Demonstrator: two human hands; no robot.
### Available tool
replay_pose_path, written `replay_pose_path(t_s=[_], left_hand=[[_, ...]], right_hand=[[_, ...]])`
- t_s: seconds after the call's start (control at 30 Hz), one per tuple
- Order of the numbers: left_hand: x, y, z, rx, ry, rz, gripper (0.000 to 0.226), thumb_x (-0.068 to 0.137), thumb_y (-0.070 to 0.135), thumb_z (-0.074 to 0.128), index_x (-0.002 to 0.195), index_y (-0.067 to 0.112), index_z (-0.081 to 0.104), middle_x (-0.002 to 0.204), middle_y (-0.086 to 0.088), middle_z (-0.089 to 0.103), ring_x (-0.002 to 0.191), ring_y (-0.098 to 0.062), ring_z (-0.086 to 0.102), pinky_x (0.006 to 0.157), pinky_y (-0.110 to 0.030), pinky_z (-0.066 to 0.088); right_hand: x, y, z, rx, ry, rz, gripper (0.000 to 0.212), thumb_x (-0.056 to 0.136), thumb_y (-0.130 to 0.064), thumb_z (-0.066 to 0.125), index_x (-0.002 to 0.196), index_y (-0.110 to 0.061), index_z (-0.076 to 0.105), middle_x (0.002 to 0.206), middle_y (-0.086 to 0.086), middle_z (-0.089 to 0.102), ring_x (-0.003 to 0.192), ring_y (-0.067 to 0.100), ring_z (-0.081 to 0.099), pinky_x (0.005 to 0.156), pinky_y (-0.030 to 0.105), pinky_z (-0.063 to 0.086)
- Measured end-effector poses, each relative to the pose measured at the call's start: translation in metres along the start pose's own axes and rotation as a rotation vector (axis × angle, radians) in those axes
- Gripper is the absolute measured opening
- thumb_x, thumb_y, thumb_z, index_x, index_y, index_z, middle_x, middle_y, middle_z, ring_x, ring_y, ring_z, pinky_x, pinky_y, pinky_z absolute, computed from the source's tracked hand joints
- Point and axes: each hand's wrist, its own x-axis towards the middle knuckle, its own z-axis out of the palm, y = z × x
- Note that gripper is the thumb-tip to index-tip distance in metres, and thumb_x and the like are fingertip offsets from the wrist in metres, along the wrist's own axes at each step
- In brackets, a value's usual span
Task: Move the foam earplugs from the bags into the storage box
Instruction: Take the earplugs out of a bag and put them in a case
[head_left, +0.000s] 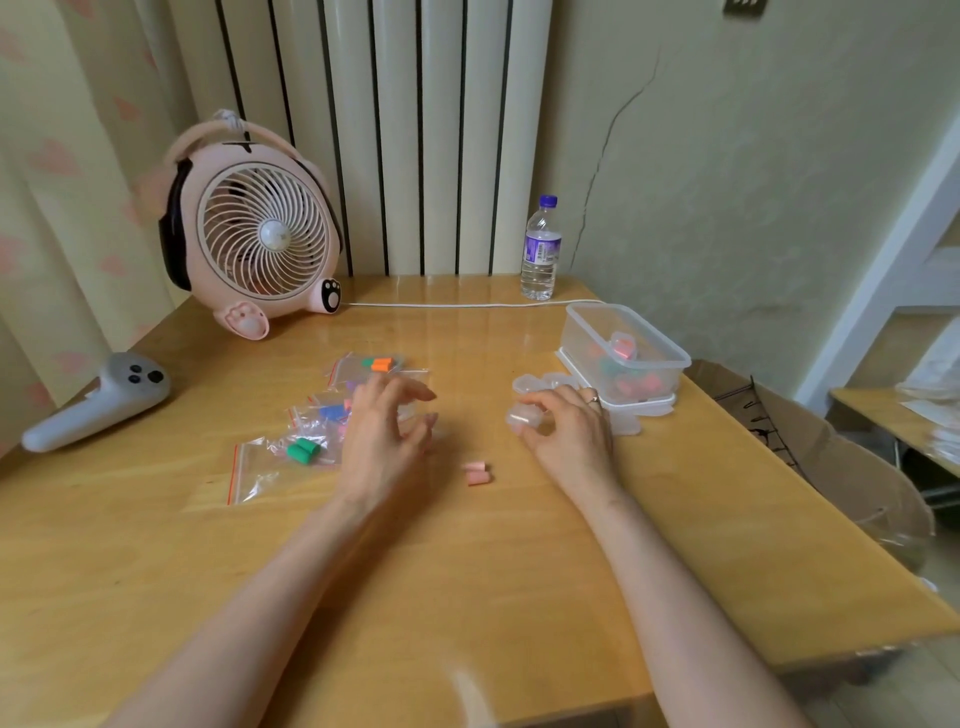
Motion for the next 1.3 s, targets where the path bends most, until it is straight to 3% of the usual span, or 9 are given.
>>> replay_pose_path(t_s=[0.07,0.17,0.3,0.47,0.63,0.8,0.97,1.07,1.3], left_hand=[[-0.003,0.007,0.002,-0.047,-0.109,0.053,0.015,0.083,0.009,0.066,0.096,0.016,0.06,0.1,0.0,0.06,0.087,-0.004,0.052,0.072,-0.006,0.037],[-0.007,0.018,0.005,-0.226,-0.23,-0.102,0.016,0.085,0.018,0.066,0.099,0.013,0.059,0.094,0.0,0.064,0.08,0.001,0.057,0.069,-0.005,0.041],[-0.009,0.03,0.006,-0.82,-0.351,-0.479,0.041,0.083,0.024,0.059,0.112,-0.005,0.056,0.099,-0.017,0.068,0.083,-0.023,0.069,0.067,-0.022,0.056],[-0.008,0.032,0.002,-0.998,-0.391,-0.533,0.049,0.074,0.022,0.064,0.115,-0.004,0.056,0.103,-0.019,0.066,0.087,-0.036,0.065,0.066,-0.028,0.056],[-0.009,0.032,0.003,-0.961,-0.393,-0.515,0.04,0.072,0.017,0.067,0.105,-0.004,0.058,0.094,-0.015,0.065,0.082,-0.032,0.064,0.072,-0.033,0.058],[-0.002,0.023,0.002,-0.771,-0.291,-0.485,0.054,0.058,0.02,0.078,0.102,-0.006,0.058,0.087,-0.012,0.063,0.078,-0.017,0.061,0.068,-0.018,0.05],[0.003,0.01,-0.004,-0.655,-0.208,-0.478,0.056,0.049,0.028,0.085,0.093,0.003,0.059,0.081,-0.012,0.056,0.077,-0.023,0.054,0.076,-0.036,0.048],[0.002,0.009,-0.004,-0.541,-0.168,-0.435,0.046,0.056,0.023,0.085,0.089,0.007,0.057,0.078,-0.007,0.057,0.075,-0.018,0.055,0.074,-0.031,0.049],[0.002,0.004,-0.005,-0.286,-0.133,-0.255,0.053,0.058,0.024,0.087,0.092,0.01,0.049,0.088,-0.007,0.068,0.077,-0.021,0.064,0.073,-0.035,0.051]], right_hand=[[0.0,-0.01,-0.002,0.425,-0.007,0.045,0.037,0.075,-0.007,0.073,0.109,-0.019,0.067,0.094,-0.006,0.06,0.087,0.016,0.054,0.083,0.025,0.042],[-0.004,-0.025,-0.008,0.82,-0.123,0.094,0.051,0.075,0.01,0.067,0.114,-0.022,0.061,0.095,-0.008,0.057,0.077,0.003,0.054,0.077,0.019,0.048],[-0.01,-0.035,-0.011,0.892,-0.221,-0.009,0.049,0.074,0.012,0.066,0.115,-0.016,0.062,0.101,-0.008,0.054,0.092,0.013,0.059,0.083,0.02,0.049],[-0.014,-0.041,-0.015,0.747,-0.2,-0.109,0.047,0.069,0.0,0.073,0.101,-0.033,0.064,0.102,-0.015,0.062,0.101,0.01,0.058,0.088,0.021,0.045],[-0.017,-0.045,-0.013,0.683,-0.194,-0.139,0.047,0.07,0.0,0.073,0.096,-0.039,0.063,0.101,-0.008,0.061,0.094,0.014,0.058,0.082,0.018,0.044],[-0.018,-0.046,-0.014,0.707,-0.259,-0.106,0.061,0.073,0.005,0.067,0.107,-0.044,0.057,0.106,-0.003,0.06,0.094,0.015,0.056,0.072,0.011,0.044],[-0.019,-0.042,-0.014,0.611,-0.42,-0.007,0.041,0.071,-0.002,0.074,0.104,-0.025,0.063,0.103,0.0,0.06,0.084,0.007,0.051,0.064,0.006,0.041],[-0.02,-0.036,-0.009,0.449,-0.503,-0.066,0.034,0.069,-0.008,0.079,0.099,-0.019,0.067,0.096,-0.005,0.056,0.076,-0.005,0.055,0.066,0.004,0.037],[-0.022,-0.03,0.0,0.363,-0.46,-0.107,0.013,0.076,-0.013,0.073,0.084,-0.023,0.071,0.082,-0.012,0.053,0.075,0.003,0.052,0.073,0.011,0.039]])
